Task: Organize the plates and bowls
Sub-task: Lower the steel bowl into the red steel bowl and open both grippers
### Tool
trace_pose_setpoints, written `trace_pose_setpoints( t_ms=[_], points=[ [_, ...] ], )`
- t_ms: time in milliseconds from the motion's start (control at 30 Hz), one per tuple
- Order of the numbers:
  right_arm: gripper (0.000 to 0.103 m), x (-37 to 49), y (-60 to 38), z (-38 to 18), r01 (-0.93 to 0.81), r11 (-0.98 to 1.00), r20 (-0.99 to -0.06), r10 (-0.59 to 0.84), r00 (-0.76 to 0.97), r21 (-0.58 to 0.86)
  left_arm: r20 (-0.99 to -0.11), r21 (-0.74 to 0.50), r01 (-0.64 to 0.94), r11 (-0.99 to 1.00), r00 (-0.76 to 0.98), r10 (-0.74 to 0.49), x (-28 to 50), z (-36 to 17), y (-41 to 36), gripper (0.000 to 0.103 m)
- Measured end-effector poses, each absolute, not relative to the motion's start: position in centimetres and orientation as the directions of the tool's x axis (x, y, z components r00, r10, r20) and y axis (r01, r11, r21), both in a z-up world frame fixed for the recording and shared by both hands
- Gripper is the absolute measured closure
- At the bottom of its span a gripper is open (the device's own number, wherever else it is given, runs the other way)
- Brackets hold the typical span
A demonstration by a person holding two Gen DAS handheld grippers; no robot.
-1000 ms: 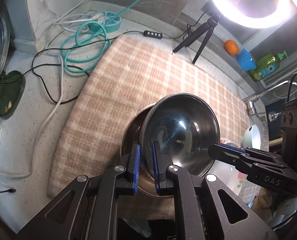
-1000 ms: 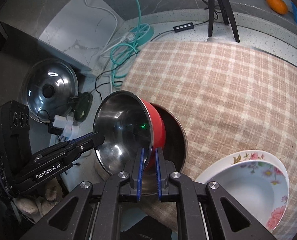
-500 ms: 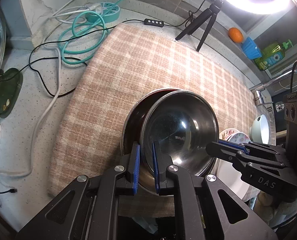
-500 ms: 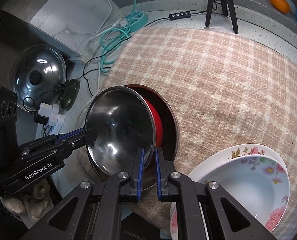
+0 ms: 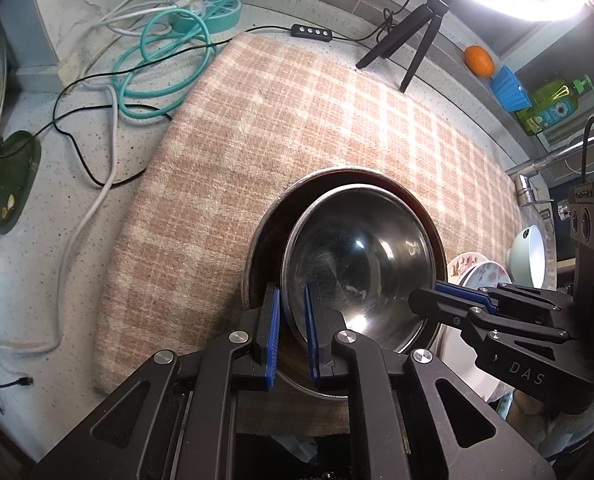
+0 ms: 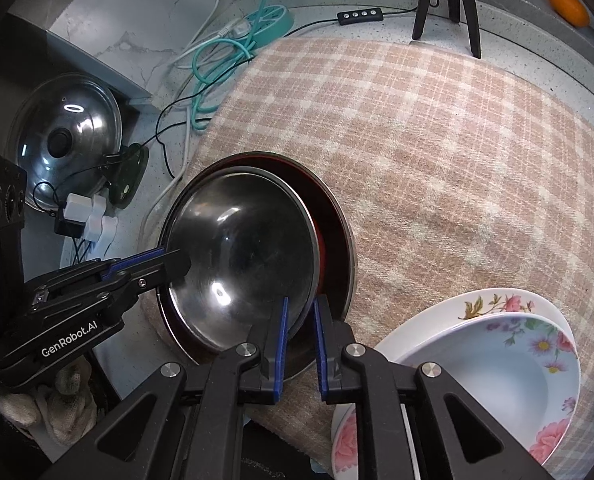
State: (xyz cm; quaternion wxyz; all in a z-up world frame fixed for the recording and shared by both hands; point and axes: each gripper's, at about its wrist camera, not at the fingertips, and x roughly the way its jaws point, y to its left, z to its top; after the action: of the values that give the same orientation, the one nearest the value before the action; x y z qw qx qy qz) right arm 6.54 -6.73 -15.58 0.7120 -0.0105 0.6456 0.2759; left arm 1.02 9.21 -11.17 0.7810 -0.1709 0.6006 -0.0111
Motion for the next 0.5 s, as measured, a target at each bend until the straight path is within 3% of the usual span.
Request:
trace_pose_setpoints(
  t_ms=[367, 500],
  points=[
    [0.09, 6.83, -6.39, -15.68, -0.42, 0.844, -0.926, 0.377, 0.019, 0.335, -0.939, -0.268, -0.192, 0.944, 0.273, -0.211, 1.27, -11.54, 9.36, 0.093],
    [0.078, 6.83, -6.49, -15.51, -0.419, 0.837, -0.92, 0.393, 0.011, 0.352, -0.938, -0.27, -0.193, 0.943, 0.274, -0.212, 1.31, -11.38, 9.42, 0.092]
  ],
)
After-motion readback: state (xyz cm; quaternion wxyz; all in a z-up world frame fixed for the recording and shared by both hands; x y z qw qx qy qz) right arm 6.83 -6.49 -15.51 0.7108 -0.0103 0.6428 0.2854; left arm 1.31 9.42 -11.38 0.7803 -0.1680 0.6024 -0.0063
